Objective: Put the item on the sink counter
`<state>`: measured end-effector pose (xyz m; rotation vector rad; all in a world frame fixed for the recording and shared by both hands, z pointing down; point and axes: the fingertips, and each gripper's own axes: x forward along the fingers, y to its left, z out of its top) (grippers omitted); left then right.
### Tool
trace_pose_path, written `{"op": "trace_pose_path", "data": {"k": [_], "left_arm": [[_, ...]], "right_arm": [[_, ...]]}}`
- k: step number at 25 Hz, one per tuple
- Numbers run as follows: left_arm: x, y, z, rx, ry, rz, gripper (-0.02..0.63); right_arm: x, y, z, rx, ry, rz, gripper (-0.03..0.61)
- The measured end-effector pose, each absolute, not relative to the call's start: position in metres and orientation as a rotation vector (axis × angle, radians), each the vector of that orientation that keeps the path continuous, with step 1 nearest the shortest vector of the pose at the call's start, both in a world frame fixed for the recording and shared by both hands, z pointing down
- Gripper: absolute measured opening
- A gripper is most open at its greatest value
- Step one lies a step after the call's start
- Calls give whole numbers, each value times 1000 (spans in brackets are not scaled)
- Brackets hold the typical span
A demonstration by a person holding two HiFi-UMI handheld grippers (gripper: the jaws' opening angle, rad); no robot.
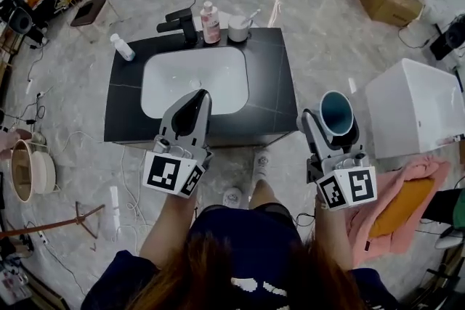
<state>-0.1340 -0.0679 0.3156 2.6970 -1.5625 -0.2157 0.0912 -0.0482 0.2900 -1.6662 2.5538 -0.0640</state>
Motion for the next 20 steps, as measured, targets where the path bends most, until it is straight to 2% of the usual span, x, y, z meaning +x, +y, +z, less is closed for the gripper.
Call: {"op": "trace_pose_path", "data": {"k": [11,20], "left_arm": [[-90,-219,310,2614,-1737,-241,28],[-52,-293,316,2556,-1772,-209,28]], "right_arm": [[134,-226,281,-1473,2666,-40,399],[165,-322,304,-1400,2739,-148,400]]}}
